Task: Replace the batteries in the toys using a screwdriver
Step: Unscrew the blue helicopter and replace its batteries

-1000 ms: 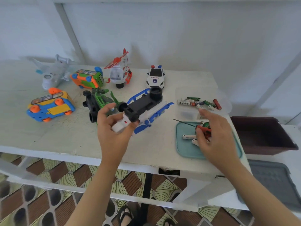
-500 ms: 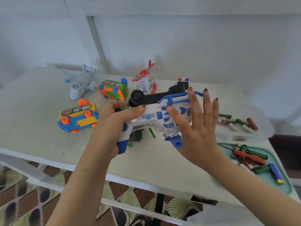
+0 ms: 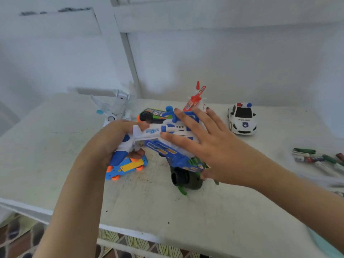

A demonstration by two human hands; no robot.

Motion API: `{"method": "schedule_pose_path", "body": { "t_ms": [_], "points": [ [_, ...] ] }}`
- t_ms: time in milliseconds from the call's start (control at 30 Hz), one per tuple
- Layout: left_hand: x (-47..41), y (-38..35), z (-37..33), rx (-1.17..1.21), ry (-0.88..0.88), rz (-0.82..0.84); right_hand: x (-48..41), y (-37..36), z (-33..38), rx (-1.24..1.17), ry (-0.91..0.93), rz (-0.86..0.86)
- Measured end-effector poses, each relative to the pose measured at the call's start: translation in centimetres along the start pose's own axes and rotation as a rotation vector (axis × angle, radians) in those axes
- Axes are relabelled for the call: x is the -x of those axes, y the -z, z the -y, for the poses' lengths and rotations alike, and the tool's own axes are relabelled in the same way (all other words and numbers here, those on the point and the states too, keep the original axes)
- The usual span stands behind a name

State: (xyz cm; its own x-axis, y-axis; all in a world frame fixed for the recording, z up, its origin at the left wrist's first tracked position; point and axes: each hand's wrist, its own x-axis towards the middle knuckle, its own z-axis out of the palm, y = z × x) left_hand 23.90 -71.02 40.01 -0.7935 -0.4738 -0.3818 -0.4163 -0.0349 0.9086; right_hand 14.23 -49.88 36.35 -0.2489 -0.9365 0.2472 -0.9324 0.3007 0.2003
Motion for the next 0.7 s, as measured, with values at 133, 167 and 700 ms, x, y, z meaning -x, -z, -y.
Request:
{"method": "schedule_pose_path", "body": {
  "t_ms": [133,167,700],
  "points": [
    [-3.0,2.7,-0.2,-0.095,0.041,0.105,-0.8,1.9,-0.3,-0.122,0.015,0.149],
    [-3.6,3.4,-0.4,-0.128,0.05,0.15,-1.0,2.1,-0.2,-0.132,0.018,0.145],
    [-12.2,4.9,-2.2,-0.424,-0.097,0.219,-3.7,1.6,0.2,-0.292,-0.402,-0.619]
  ]
}}
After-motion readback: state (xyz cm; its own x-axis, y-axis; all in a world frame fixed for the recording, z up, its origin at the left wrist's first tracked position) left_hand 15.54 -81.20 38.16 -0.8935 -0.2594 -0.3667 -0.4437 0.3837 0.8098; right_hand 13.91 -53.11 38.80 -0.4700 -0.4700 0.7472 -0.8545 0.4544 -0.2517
